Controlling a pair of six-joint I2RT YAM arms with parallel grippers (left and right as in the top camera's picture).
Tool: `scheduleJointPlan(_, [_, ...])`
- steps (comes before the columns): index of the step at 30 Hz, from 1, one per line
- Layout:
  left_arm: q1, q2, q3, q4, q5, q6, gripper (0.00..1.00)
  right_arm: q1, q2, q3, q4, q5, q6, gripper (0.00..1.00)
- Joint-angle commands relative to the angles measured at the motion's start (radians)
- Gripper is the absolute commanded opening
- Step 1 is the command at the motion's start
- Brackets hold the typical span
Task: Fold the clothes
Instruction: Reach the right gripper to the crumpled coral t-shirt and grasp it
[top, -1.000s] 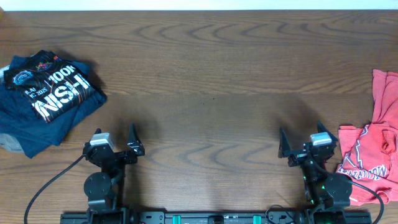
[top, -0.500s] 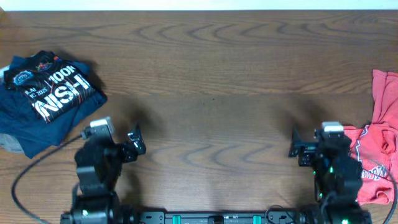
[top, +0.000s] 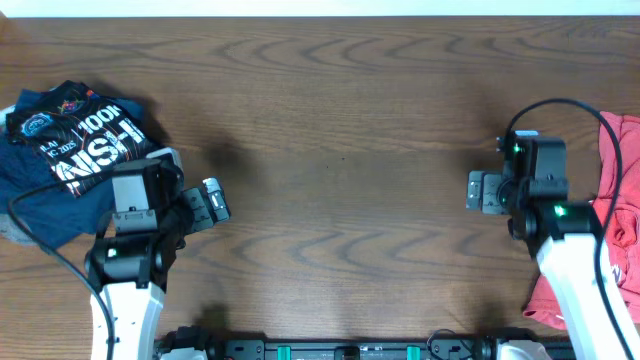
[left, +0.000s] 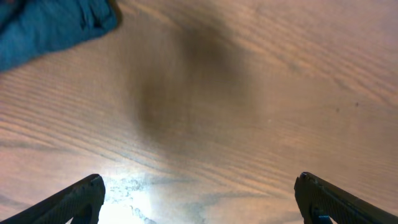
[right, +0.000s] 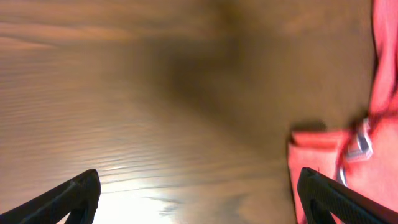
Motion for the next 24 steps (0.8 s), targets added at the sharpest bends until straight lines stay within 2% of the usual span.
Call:
scheduleJointPlan(1, [0.004, 0.019, 0.019, -0.009, 0.013, -0.002, 0.98, -0.103, 0.116, 0.011, -0.011, 0.156, 0.165, 0.98])
scheduleJointPlan(8, [0.004, 0.023, 0.019, -0.008, 0.013, -0.002, 0.98, -0.301, 0.311, 0.011, 0.044, 0.151, 0.224, 0.92])
scheduleJointPlan(16, [0.004, 0.023, 0.019, -0.008, 0.013, -0.002, 0.98, -0.377, 0.446, 0.010, 0.120, 0.152, 0.224, 0.86])
scheduleJointPlan(18, [0.004, 0.023, 0.019, -0.008, 0.013, -0.002, 0.98, -0.391, 0.480, 0.010, 0.137, 0.152, 0.224, 0.80])
scheduleJointPlan(19, [0.004, 0.023, 0.019, -0.007, 0.013, -0.002, 0.98, -0.397, 0.492, 0.010, 0.142, 0.152, 0.224, 0.73])
scheduleJointPlan(24, [0.004, 0.023, 0.019, -0.007, 0.013, -0.002, 0.98, -0.414, 0.513, 0.010, 0.156, 0.121, 0.246, 0.05])
